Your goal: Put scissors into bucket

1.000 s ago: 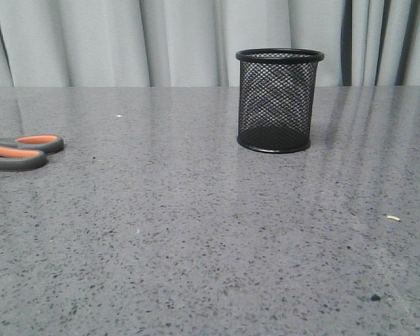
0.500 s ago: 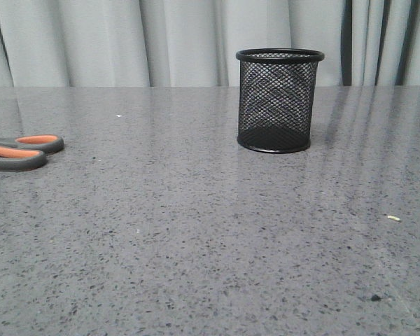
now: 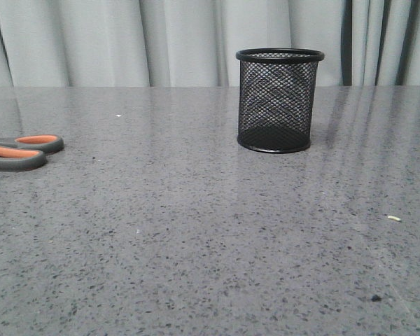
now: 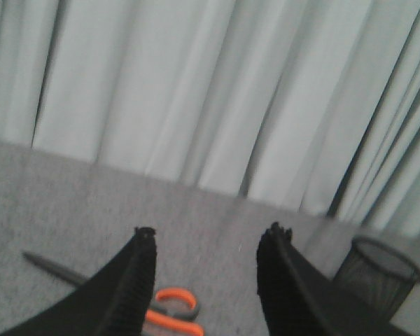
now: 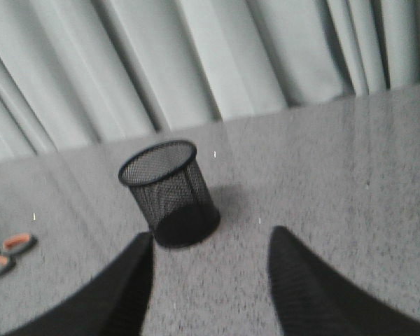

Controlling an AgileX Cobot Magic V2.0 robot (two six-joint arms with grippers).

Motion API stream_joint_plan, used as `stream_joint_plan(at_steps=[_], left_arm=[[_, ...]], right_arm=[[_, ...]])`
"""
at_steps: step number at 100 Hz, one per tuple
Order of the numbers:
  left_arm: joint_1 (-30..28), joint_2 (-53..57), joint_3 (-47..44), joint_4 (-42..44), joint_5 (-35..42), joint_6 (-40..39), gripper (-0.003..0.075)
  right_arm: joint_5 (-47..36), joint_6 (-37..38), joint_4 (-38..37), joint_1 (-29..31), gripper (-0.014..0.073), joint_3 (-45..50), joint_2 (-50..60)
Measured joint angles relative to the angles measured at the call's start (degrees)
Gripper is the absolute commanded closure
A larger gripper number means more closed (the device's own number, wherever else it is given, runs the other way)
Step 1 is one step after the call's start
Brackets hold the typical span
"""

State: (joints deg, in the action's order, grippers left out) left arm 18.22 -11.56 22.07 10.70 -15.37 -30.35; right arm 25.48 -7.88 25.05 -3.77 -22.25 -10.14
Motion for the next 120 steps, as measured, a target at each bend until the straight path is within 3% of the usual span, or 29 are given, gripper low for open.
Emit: stream_joint_plan(at_steps=[31, 52, 71, 90, 103, 120], left_arm=[[15.37, -20.61, 13.68, 0.57, -19.82, 17.73, 0.0375], [20.09, -36.86, 25.59, 7.85, -33.47, 36.55, 0.0375], [20.35, -50.91, 34.24, 16.61, -42.26, 52.37, 0.0375], [19.64, -59.25, 38.89, 19.77, -45.11, 60.27, 0.0426], [16.03, -61.94, 42.99, 13.13, -45.36, 68.88, 0.0473], [5.49, -64.23, 48.56, -1.75, -47.64, 86.03, 0.0477]], right_arm=[[3.01, -0.21, -0.49, 0.00, 0.0177, -3.94, -7.41], [3.34, -1.25, -0.49, -1.32, 0.0177, -3.94, -7.41], [3.47, -1.48, -0.49, -1.64, 0.0177, -3.94, -7.41], [3.47, -1.48, -0.49, -1.64, 0.0177, -3.94, -7.41], [3.47, -1.62, -0.49, -1.88, 0.0177, -3.94, -7.41], [3.47, -2.34, -0.49, -1.88, 0.0177, -3.94, -7.41]])
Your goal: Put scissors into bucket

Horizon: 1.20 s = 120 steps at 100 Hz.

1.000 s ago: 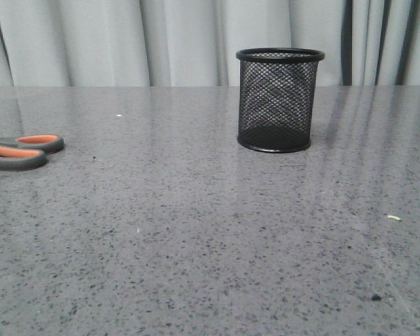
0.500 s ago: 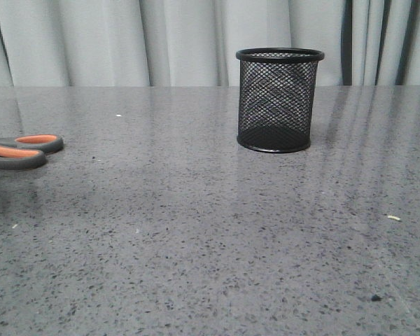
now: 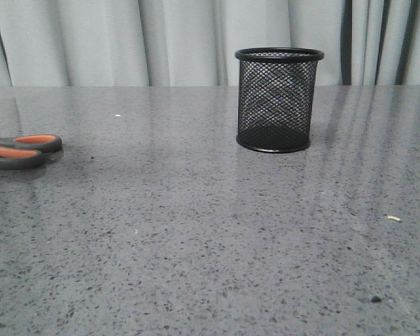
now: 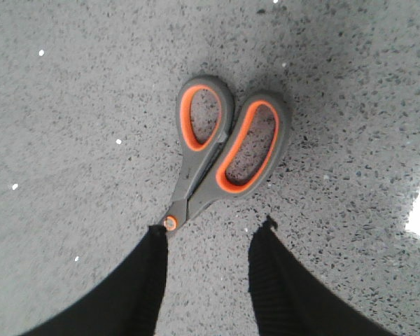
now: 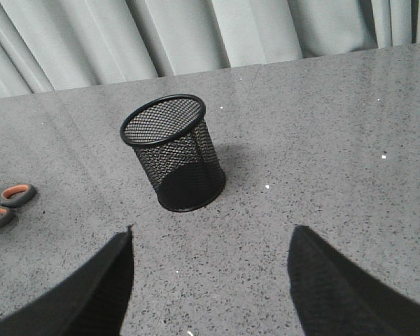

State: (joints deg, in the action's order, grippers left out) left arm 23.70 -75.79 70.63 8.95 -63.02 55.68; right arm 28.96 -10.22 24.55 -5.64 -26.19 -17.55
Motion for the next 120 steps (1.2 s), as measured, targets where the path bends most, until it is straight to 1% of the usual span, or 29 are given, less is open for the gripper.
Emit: stream_joint_plan(at_steps=[5, 14, 23, 32, 42, 47, 54, 63, 72, 94, 120], left_arm=[[-3.32, -0.54, 1.18, -4.56, -1.30, 5.56, 0.0477], [-8.73, -1.65, 2.56, -9.96, -4.36, 15.77, 0.0475], [-12.26, -2.64, 2.95, -13.12, -5.87, 21.64, 0.0452], [-13.67, -3.88, 3.08, -15.35, -5.86, 25.03, 0.0397], [-13.92, -5.95, 3.08, -17.51, -4.73, 28.03, 0.0306], [-13.92, -7.33, 3.08, -18.73, -4.44, 30.26, 0.0290], [-14.02, -9.63, 3.21, -19.31, -4.25, 32.87, 0.0289], [-14.05, -12.77, 3.21, -19.46, -4.17, 35.40, 0.0290], [-14.39, -15.79, 3.92, -17.64, -4.28, 36.66, 0.0290], [-14.33, -20.03, 7.74, -16.22, -4.28, 37.01, 0.0290], [-14.33, -23.44, 8.59, -15.62, -6.17, 37.15, 0.0290]], right_arm=[[0.00, -0.26, 0.00, -0.14, 0.0177, 0.00, 0.00], [-0.19, -0.37, 0.00, -0.89, 0.0177, 0.00, 0.00], [-0.87, -0.50, 0.00, -1.43, 0.0177, 0.00, 0.00], [-1.43, -0.60, 0.00, -1.46, 0.0177, 0.00, 0.00], [-1.46, -0.60, 0.00, -1.46, 0.0177, 0.00, 0.00], [-1.46, -0.60, 0.00, -1.46, 0.0177, 0.00, 0.00], [-1.46, -0.60, 0.00, -1.46, 0.0177, 0.00, 0.00], [-1.46, -0.60, -0.13, -1.46, 0.0177, 0.00, 0.00], [-1.46, -0.60, -0.26, -1.96, 0.0177, 0.00, 0.00], [-0.72, -0.71, -0.52, -3.69, 0.0177, 0.00, 0.00], [-0.21, -0.71, -0.73, -3.97, 0.0177, 0.00, 0.00]])
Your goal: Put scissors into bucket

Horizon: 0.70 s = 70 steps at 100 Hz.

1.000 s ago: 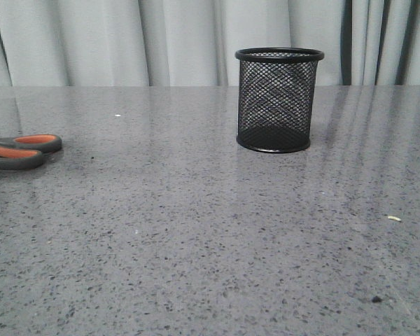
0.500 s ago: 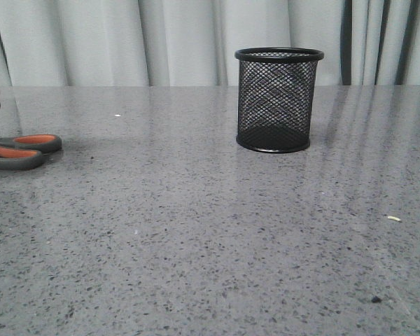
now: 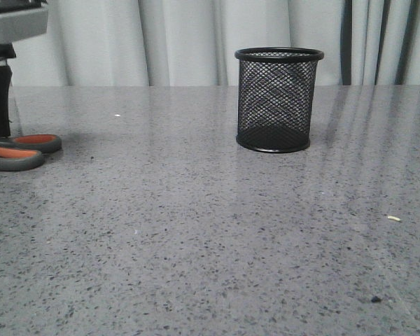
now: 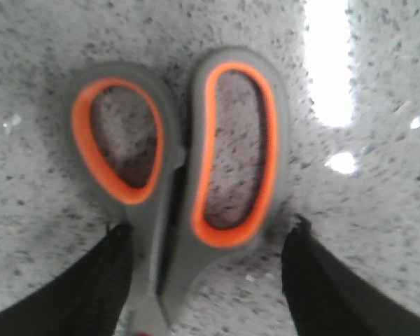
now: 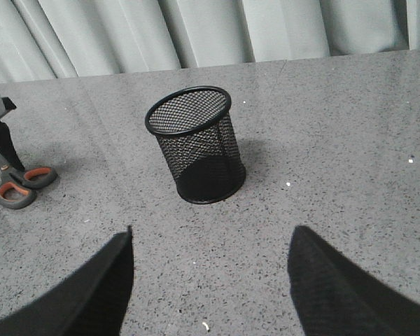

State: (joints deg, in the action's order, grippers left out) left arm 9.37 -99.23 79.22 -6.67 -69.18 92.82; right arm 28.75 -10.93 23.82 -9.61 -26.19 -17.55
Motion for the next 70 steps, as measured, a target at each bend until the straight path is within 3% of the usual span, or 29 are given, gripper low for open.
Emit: stream_joint_plan(at_steps=[42, 70], left_arm=[[0.00, -1.82, 0.85, 1.92, -0.20, 0.00, 0.0328], [0.00, -1.96, 1.09, 2.02, -0.58, -0.39, 0.0599]], right_arm=[[1.45, 0.00, -0.15, 0.00, 0.0177, 0.00, 0.00], [1.49, 0.00, -0.25, 0.00, 0.0177, 0.00, 0.00]])
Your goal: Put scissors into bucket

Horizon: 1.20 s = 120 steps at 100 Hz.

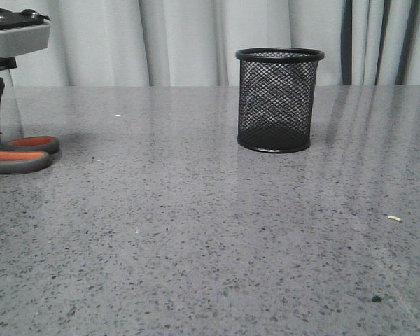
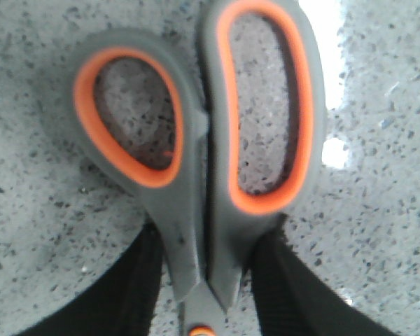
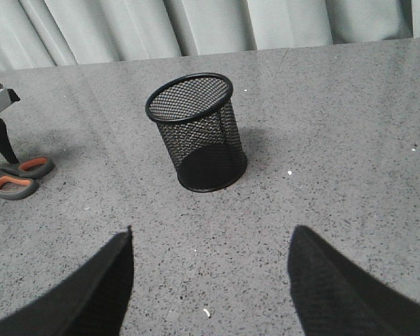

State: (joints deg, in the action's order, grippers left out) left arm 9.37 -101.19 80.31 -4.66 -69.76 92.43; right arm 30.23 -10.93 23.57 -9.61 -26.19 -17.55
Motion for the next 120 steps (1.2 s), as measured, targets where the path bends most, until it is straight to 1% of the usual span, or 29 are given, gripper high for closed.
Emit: stream_joint_plan(at_steps=[8, 27, 36, 46, 52, 63, 72, 79, 86, 97, 109, 114, 120], left_arm=[[0.00, 0.12, 0.00, 0.00, 0.10, -0.82, 0.0636], [-0.22, 3.05, -0.37, 0.00, 0.18, -2.53, 0.0636], [-0.22, 6.14, -0.37, -0.43, 0.43, -2.76, 0.0636], [0.52, 10.48, -0.37, -0.80, 2.00, -2.91, 0.0636], [1.61, 13.55, -0.37, -0.80, 3.46, -2.91, 0.0636], [5.56, 18.35, -0.37, -0.80, 6.34, -2.91, 0.0636], [10.16, 21.64, -0.37, -0.92, 8.54, -3.04, 0.0636], [13.98, 23.49, -0.37, -1.16, 9.79, -3.78, 0.0636], [17.73, 24.66, -0.37, -1.28, 10.39, -4.99, 0.0636], [22.81, 25.09, -0.37, -1.51, 10.66, -6.94, 0.0636], [26.22, 25.09, -0.37, -1.51, 10.74, -8.07, 0.0636], [27.14, 25.09, -0.37, -1.51, 10.98, -8.28, 0.0636], [27.84, 25.09, -0.37, -1.51, 11.26, -8.31, 0.0636]], right_arm=[[0.00, 0.00, 0.00, 0.00, 0.0177, 0.00, 0.00], [0.22, 0.00, 0.10, 0.00, 0.0177, 0.00, 0.00], [0.36, -0.57, 2.38, -0.56, 0.0177, 0.00, 0.00], [0.48, -4.85, 9.96, -2.14, 0.0177, 0.00, 0.00], [0.48, -8.66, 17.65, -3.19, 0.0177, 0.00, 0.00], [1.15, -17.23, 31.71, -5.40, 0.0176, -0.99, -1.32], [2.93, -22.87, 39.54, -6.68, 0.0172, -3.72, -4.11], [4.61, -25.46, 43.35, -7.23, 0.0152, -6.66, -7.54], [6.68, -27.36, 45.52, -7.35, 0.0134, -9.85, -11.79], [9.59, -29.36, 48.07, -7.35, 0.0132, -14.40, -19.56], [13.70, -32.92, 52.76, -7.35, 0.0132, -18.33, -28.03], [14.95, -34.53, 55.32, -7.35, 0.0132, -19.80, -31.60], [15.50, -35.85, 56.62, -7.72, 0.0132, -21.64, -35.01]])
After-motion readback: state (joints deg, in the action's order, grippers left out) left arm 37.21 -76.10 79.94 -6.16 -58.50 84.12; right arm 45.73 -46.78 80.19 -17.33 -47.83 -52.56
